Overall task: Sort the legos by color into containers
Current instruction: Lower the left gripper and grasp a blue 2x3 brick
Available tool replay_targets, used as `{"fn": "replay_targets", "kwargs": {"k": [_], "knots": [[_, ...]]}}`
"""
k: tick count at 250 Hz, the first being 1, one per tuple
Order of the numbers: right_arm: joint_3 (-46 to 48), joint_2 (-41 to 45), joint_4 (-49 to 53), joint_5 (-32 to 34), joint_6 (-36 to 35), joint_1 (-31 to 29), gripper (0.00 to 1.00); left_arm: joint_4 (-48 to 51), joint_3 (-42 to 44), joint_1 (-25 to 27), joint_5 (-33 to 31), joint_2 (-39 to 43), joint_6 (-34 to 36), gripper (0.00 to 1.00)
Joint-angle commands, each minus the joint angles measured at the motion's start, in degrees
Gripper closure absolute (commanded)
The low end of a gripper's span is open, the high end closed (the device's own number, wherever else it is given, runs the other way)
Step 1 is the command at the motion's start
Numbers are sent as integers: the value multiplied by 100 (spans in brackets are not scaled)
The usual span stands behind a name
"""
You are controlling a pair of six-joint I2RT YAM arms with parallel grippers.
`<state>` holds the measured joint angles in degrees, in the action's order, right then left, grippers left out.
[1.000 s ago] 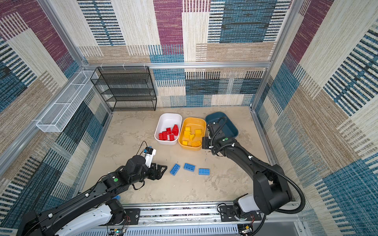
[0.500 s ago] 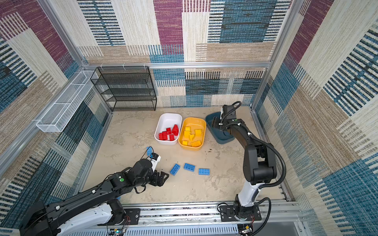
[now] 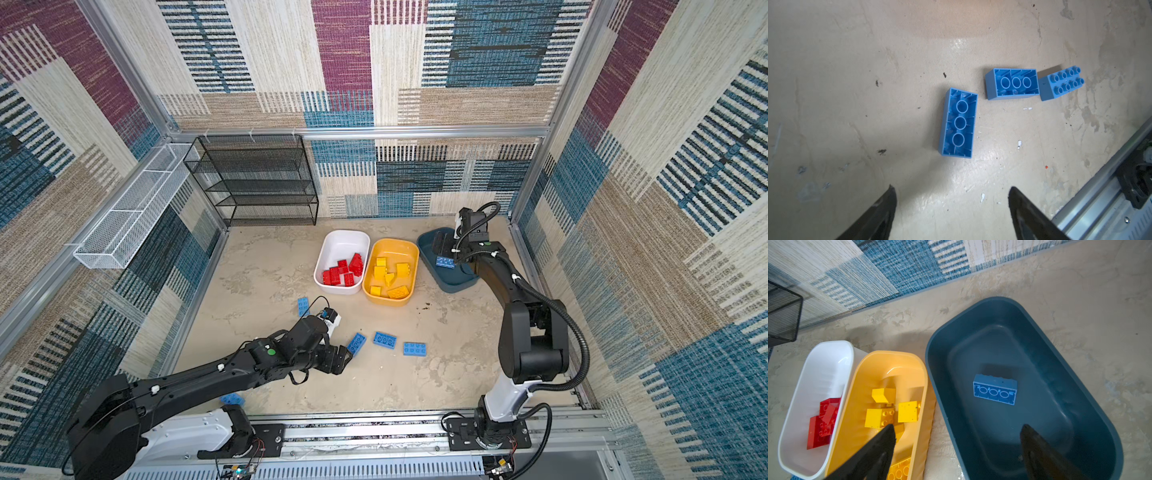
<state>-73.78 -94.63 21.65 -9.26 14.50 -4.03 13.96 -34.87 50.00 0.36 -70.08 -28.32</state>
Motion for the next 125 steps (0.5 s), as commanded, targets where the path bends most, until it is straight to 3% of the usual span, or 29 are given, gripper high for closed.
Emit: {"fn": "replay_targets", "kwargs": {"k": [1, 44, 125], "knots": [[355, 428, -264, -252, 17, -146, 6, -203, -248, 19, 78, -461, 376, 18], [1341, 1391, -915, -1219, 225, -264, 9, -230, -609, 41, 142, -1209, 454, 28], [1913, 2488, -776, -1281, 180, -449, 10, 112, -937, 272, -485, -1793, 693, 43]]}}
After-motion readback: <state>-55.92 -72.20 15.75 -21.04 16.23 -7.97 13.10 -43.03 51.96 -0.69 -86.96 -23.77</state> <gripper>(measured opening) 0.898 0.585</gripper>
